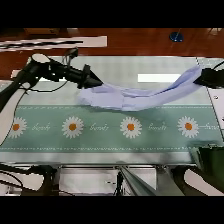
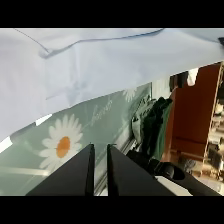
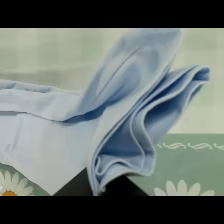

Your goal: Fold the shirts.

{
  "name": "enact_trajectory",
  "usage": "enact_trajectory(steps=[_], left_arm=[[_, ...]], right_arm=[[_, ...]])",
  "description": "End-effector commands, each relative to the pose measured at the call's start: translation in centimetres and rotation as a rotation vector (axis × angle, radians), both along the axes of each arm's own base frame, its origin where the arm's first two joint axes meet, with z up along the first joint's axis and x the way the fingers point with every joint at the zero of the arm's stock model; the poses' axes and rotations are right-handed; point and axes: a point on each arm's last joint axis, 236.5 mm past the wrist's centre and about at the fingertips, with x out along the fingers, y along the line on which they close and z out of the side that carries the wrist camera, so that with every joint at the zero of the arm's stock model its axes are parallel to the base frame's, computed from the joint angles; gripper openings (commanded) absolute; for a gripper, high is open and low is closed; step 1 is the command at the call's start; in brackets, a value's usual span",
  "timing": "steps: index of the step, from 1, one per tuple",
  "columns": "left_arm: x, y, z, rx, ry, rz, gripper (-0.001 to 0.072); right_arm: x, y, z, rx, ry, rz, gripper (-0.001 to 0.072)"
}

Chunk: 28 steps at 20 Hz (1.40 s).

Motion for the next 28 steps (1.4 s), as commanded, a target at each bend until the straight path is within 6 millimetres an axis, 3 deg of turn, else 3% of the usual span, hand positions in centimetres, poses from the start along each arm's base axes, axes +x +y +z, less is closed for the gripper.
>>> enact_trajectory(steps=[1,7,12,14,16,19,23,26,28], left_arm=[[-2.3,-5.5,-0.3,0.014,-0.011,-0.043,0.0124],[-4.2,-12.3,-1.2,0.034,-0.090,-0.026,0.0121],[-7.2,-16.2,-4.5,0.028,0.014,-0.063,0.0114],[-8.4,-18.1,-5.4,-0.015,0.060,-0.072,0.0113],[-9.1,-20.0,-5.6,-0.093,0.096,-0.073,0.0030],[-10.1,-22.0,-6.3,-0.174,0.177,-0.062,0.0028],[-13.6,-24.4,-8.3,-0.184,0.243,-0.133,0.0028],[-13.5,-26.8,-8.9,-0.238,0.302,-0.107,0.0027],[-13.4,-28.7,-8.2,-0.291,0.333,-0.107,0.0027]], right_arm=[[-3.0,-0.3,2.5,-0.068,-0.008,-0.005,0.0033],[-5.8,1.6,5.6,-0.051,-0.054,0.010,0.0033],[-7.3,3.5,7.9,-0.009,-0.112,0.025,0.0033],[-7.5,3.6,8.3,-0.015,-0.125,0.026,0.0033],[-7.7,3.9,8.5,-0.009,-0.130,0.029,0.0033],[-7.6,5.1,9.0,0.041,-0.142,0.049,0.0033],[-7.4,5.4,9.2,0.063,-0.151,0.039,0.0033],[-7.5,7.0,9.9,0.130,-0.165,0.071,0.0033],[-7.5,8.3,10.6,0.185,-0.180,0.096,0.0033]])
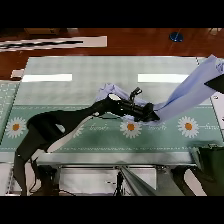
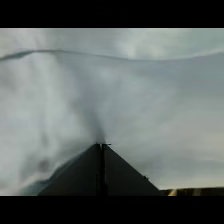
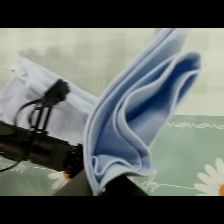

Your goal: Fold the shirts.

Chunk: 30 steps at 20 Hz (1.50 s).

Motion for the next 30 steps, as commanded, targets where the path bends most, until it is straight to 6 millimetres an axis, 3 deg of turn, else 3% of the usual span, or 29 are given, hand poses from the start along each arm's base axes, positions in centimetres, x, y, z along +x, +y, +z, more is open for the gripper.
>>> enact_trajectory(steps=[1,4,6,8,10,12,15,20,22,24,27,30], left_arm=[[-0.3,-3.3,0.8,-0.082,0.068,0.007,0.0027],[1.2,-4.3,2.1,-0.117,0.017,0.023,0.0025],[2.5,-2.9,2.3,-0.125,-0.026,0.008,0.0025],[3.1,-0.3,3.4,-0.138,-0.069,-0.069,0.0024],[4.2,3.7,4.5,-0.069,-0.175,-0.151,0.0024],[5.6,8.9,5.8,0.055,-0.281,-0.223,0.0024],[7.7,17.4,10.7,0.164,-0.416,-0.258,0.0025],[11.7,31.1,24.2,0.204,-0.676,0.033,0.0025],[11.8,36.7,28.9,0.251,-0.782,0.182,0.0025],[10.7,41.0,32.1,0.303,-0.854,0.286,0.0026],[8.1,44.6,34.9,0.370,-0.903,0.377,0.0026],[6.4,44.7,36.6,0.393,-0.962,0.400,0.0026]], right_arm=[[-0.1,2.3,1.3,0.094,-0.026,0.050,0.0033],[-0.2,2.4,1.3,0.099,-0.021,0.053,0.0033],[-0.1,2.2,1.1,0.091,-0.020,0.046,0.0033],[-0.1,1.7,0.8,0.069,-0.015,0.035,0.0033],[-0.1,1.6,0.8,0.064,-0.012,0.032,0.0033],[0.0,1.5,0.8,0.064,-0.016,0.030,0.0033],[0.5,2.6,0.7,0.069,-0.033,0.054,0.0033],[2.1,6.9,-2.7,0.128,-0.030,0.094,0.0033],[3.6,9.0,-4.3,0.158,-0.073,0.087,0.0033],[4.8,11.8,-6.1,0.206,-0.100,0.077,0.0033],[6.2,17.7,-9.3,0.275,-0.088,0.116,0.0033],[8.0,24.2,-12.5,0.337,-0.096,0.118,0.0033]])
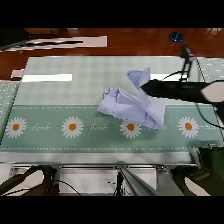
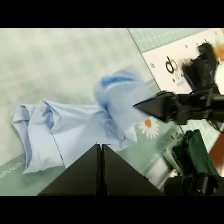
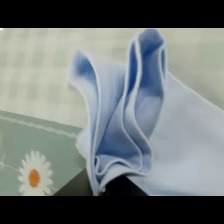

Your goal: Fold the shirts.

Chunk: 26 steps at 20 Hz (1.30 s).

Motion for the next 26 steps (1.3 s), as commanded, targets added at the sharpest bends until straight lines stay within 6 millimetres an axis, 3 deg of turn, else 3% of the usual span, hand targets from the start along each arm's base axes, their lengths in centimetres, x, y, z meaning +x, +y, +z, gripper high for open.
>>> enact_trajectory(steps=[1,2,3,4,5,7,9,11,13,15,16,18,19,20,21,22,24,26], left_arm=[[-2.5,1.2,2.3,0.036,-0.069,0.055,0.0026],[-2.9,1.0,2.5,0.041,-0.075,0.052,0.0026],[-3.1,1.0,2.5,0.044,-0.075,0.048,0.0026],[-3.2,1.0,2.4,0.045,-0.072,0.045,0.0026],[-3.1,1.0,2.3,0.044,-0.070,0.046,0.0026],[-2.7,1.6,1.6,0.067,-0.056,0.064,0.0026],[-2.5,2.0,0.6,0.080,-0.029,0.076,0.0026],[-2.1,2.5,-0.7,0.095,0.006,0.090,0.0026],[-1.6,3.8,-3.1,0.150,0.061,0.129,0.0028],[-1.0,5.4,-6.3,0.235,0.088,0.137,0.0050],[-0.5,6.1,-8.2,0.254,0.118,0.149,0.0095],[-0.2,6.5,-12.6,0.226,0.253,0.154,0.0472],[-0.5,6.4,-14.8,0.203,0.329,0.155,0.0481],[-0.8,6.6,-16.7,0.201,0.386,0.153,0.0454],[-1.3,7.3,-19.0,0.240,0.439,0.165,0.0269],[-2.0,8.4,-21.1,0.315,0.481,0.180,0.0173],[-3.5,10.9,-24.2,0.471,0.558,0.214,0.0177],[-3.9,12.1,-25.2,0.534,0.582,0.236,0.0202]], right_arm=[[1.9,7.3,-3.7,0.097,-0.010,-0.046,0.0033],[1.5,9.4,-5.4,0.121,0.029,-0.052,0.0034],[0.8,11.1,-7.3,0.124,0.065,-0.046,0.0111],[0.1,12.4,-8.7,0.113,0.089,-0.031,0.0368],[-0.7,13.2,-9.7,0.099,0.106,-0.007,0.0538],[-1.4,13.3,-9.2,0.088,0.098,0.029,0.0541],[-0.4,11.1,-6.5,0.082,0.043,0.030,0.0541],[0.6,5.8,-3.2,0.027,-0.020,0.023,0.0540],[0.5,-2.1,-1.3,-0.111,-0.046,-0.016,0.0523],[-1.0,-13.4,-0.9,-0.363,-0.031,-0.135,0.0392],[-2.4,-19.1,-1.1,-0.497,0.008,-0.213,0.0391],[-7.2,-28.5,-2.8,-0.715,0.187,-0.302,0.0406],[-9.9,-31.4,-4.0,-0.749,0.298,-0.316,0.0434],[-11.1,-32.5,-5.0,-0.715,0.351,-0.355,0.0435],[-10.9,-32.7,-6.1,-0.631,0.353,-0.419,0.0497],[-10.3,-31.0,-7.5,-0.490,0.360,-0.435,0.0529],[-10.2,-26.6,-10.8,-0.253,0.433,-0.369,0.0541],[-9.7,-22.5,-13.2,-0.032,0.494,-0.330,0.0579]])
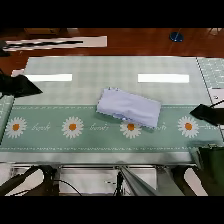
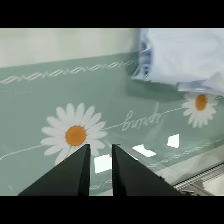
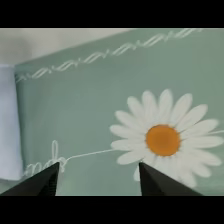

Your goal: Fold the shirts.

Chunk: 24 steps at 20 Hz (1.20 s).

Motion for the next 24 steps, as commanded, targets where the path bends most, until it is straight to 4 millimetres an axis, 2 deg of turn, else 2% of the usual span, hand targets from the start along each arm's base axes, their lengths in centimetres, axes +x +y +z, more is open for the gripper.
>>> enact_trajectory(steps=[1,2,4,11,13,16,20,21,22,23,24], left_arm=[[-1.2,2.9,-3.3,0.152,0.083,0.026,0.0203],[-1.0,3.0,-3.3,0.153,0.076,0.029,0.0215],[-1.0,3.0,-3.3,0.153,0.075,0.030,0.0332],[-0.7,1.8,-2.8,0.100,0.063,0.025,0.0332],[-0.7,1.7,-2.8,0.094,0.061,0.025,0.0332],[-0.7,1.6,-2.8,0.092,0.065,0.027,0.0332],[-1.8,0.9,-2.6,0.065,0.108,0.015,0.0330],[-1.7,0.6,-2.5,0.053,0.104,0.012,0.0330],[-1.7,0.4,-2.4,0.051,0.102,0.007,0.0330],[-1.8,0.2,-2.4,0.051,0.102,-0.002,0.0329],[-1.8,-0.2,-2.4,0.052,0.102,-0.012,0.0329]], right_arm=[[0.5,6.0,-2.7,0.404,0.002,-0.068,0.0580],[1.5,7.3,-2.7,0.499,-0.032,-0.092,0.0580],[3.1,8.4,-3.0,0.612,-0.085,-0.145,0.0580],[3.1,7.6,-6.8,0.590,-0.006,-0.198,0.0579],[3.0,9.2,-7.8,0.565,0.019,-0.138,0.0579],[3.9,12.8,-9.0,0.520,0.025,-0.055,0.0579],[4.8,16.2,-10.3,0.512,0.041,-0.064,0.0569],[4.8,16.8,-10.7,0.513,0.050,-0.069,0.0521],[4.9,17.4,-11.0,0.517,0.054,-0.073,0.0409],[5.1,17.7,-10.8,0.525,0.049,-0.079,0.0202],[5.4,18.2,-10.1,0.556,0.041,-0.080,0.0036]])
